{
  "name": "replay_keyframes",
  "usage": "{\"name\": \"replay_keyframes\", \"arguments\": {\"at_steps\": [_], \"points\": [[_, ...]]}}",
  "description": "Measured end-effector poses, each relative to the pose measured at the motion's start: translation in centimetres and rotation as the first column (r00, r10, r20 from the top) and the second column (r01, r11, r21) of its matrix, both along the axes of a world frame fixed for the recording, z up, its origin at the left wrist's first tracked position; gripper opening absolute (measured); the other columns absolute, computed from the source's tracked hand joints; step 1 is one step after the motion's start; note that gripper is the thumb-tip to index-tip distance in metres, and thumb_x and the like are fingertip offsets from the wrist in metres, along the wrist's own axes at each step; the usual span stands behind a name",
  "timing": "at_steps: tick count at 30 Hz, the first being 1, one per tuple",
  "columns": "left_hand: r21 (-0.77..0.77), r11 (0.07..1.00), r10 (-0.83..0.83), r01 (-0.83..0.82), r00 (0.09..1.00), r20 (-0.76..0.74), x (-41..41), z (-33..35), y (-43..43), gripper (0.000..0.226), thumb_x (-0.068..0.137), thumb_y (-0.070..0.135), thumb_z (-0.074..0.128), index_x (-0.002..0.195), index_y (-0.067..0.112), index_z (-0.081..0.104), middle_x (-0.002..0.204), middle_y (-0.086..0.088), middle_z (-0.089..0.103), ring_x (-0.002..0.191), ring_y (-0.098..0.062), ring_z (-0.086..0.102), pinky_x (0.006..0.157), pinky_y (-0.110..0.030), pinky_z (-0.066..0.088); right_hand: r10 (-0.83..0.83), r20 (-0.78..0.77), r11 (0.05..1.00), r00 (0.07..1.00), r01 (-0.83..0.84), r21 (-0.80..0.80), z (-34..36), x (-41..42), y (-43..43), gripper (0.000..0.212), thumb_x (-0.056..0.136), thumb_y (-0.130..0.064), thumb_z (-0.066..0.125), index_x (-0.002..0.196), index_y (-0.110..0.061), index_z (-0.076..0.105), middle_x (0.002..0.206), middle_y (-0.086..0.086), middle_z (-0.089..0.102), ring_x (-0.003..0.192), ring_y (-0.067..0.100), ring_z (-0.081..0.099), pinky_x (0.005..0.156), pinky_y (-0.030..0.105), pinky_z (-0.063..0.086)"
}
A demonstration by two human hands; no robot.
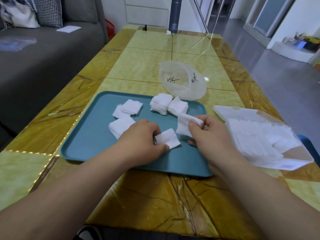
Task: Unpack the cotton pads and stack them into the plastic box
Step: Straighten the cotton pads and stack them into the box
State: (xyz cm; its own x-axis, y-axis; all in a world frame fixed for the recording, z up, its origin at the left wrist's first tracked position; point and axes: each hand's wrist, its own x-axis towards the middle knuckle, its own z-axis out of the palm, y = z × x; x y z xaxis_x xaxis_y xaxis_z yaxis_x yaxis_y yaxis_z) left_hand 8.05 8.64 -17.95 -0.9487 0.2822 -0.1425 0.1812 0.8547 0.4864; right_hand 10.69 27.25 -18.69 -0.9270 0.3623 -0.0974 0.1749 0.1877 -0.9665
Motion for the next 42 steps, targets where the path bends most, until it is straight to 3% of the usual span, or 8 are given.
{"name": "replay_keyframes", "arguments": {"at_steps": [5,10,16,22,27,37,39,42], "points": [[0.256,0.963,0.058,-0.085,0.992,0.112,0.0,0.1,-0.2,0.024,0.081,0.029,0.081,0.096,0.033,0.062,0.086,0.011,0.067,0.077,-0.005,0.063,0.064,-0.019,0.046,-0.008,0.038,1.000,0.999,0.009,-0.025,-0.1,-0.1,0.2,0.006,0.096,-0.019,0.066,0.093,-0.024,0.068,0.092,0.003,0.075,0.093,0.029,0.074,0.089,0.057,0.060],[0.471,0.871,0.055,-0.140,0.980,0.190,0.0,0.3,-0.6,0.050,0.078,0.015,0.085,0.119,0.034,0.065,0.098,-0.001,0.074,0.087,-0.017,0.072,0.082,-0.029,0.058,0.004,0.050,0.999,0.999,-0.001,-0.053,-0.1,-0.2,0.5,0.005,0.096,-0.018,0.067,0.095,-0.023,0.068,0.094,0.003,0.077,0.092,0.026,0.076,0.089,0.050,0.062],[0.683,0.708,-0.049,-0.181,0.952,0.303,0.4,0.9,-0.6,0.018,0.084,0.003,0.080,0.099,0.011,0.074,0.086,-0.008,0.074,0.079,-0.017,0.063,0.076,-0.032,0.049,0.131,0.040,0.962,0.991,-0.117,-0.248,0.7,0.0,0.8,0.011,0.094,-0.003,0.070,0.102,-0.010,0.073,0.088,0.005,0.079,0.083,0.019,0.075,0.073,0.031,0.065],[0.701,0.704,-0.111,-0.115,0.957,0.268,0.1,1.0,-0.9,0.017,0.095,0.007,0.070,0.104,0.019,0.079,0.095,-0.002,0.078,0.080,-0.008,0.062,0.072,-0.026,0.052,0.262,0.015,0.906,0.965,-0.241,-0.349,0.9,0.0,0.8,0.024,0.092,-0.002,0.073,0.115,-0.006,0.076,0.108,0.017,0.079,0.109,0.036,0.073,0.092,0.041,0.062],[0.725,0.669,-0.043,-0.164,0.965,0.258,0.0,0.6,-0.8,0.018,0.085,0.007,0.082,0.101,0.013,0.075,0.093,-0.010,0.079,0.078,-0.012,0.066,0.067,-0.028,0.048,0.348,-0.007,0.855,0.938,-0.320,-0.409,1.3,0.5,0.5,0.024,0.099,-0.007,0.064,0.121,-0.005,0.073,0.112,0.015,0.078,0.110,0.030,0.074,0.093,0.036,0.062],[0.739,0.640,0.001,-0.210,0.962,0.272,-0.3,0.1,-0.7,0.013,0.085,0.017,0.083,0.096,0.015,0.075,0.088,-0.002,0.078,0.071,-0.009,0.061,0.064,-0.029,0.045,0.400,0.014,0.821,0.916,-0.351,-0.451,1.8,0.6,0.2,0.030,0.097,0.004,0.056,0.120,-0.006,0.073,0.115,0.015,0.078,0.109,0.027,0.073,0.094,0.036,0.060],[0.737,0.641,0.016,-0.214,0.964,0.266,-0.3,0.0,-0.7,0.011,0.085,0.018,0.083,0.091,0.016,0.075,0.085,-0.002,0.077,0.069,-0.009,0.060,0.061,-0.027,0.045,0.419,0.023,0.801,0.908,-0.358,-0.480,2.1,0.5,0.3,0.031,0.097,-0.001,0.053,0.120,-0.004,0.074,0.118,0.018,0.076,0.110,0.030,0.071,0.100,0.044,0.055],[0.739,0.632,0.052,-0.232,0.964,0.259,-0.2,0.1,-0.6,0.013,0.083,0.019,0.085,0.085,0.019,0.072,0.080,-0.001,0.073,0.066,-0.009,0.057,0.056,-0.022,0.043,0.474,-0.013,0.746,0.880,-0.409,-0.525,2.2,0.5,0.7,0.039,0.091,-0.028,0.063,0.122,-0.007,0.074,0.121,0.016,0.075,0.114,0.030,0.071,0.103,0.047,0.053]]}}
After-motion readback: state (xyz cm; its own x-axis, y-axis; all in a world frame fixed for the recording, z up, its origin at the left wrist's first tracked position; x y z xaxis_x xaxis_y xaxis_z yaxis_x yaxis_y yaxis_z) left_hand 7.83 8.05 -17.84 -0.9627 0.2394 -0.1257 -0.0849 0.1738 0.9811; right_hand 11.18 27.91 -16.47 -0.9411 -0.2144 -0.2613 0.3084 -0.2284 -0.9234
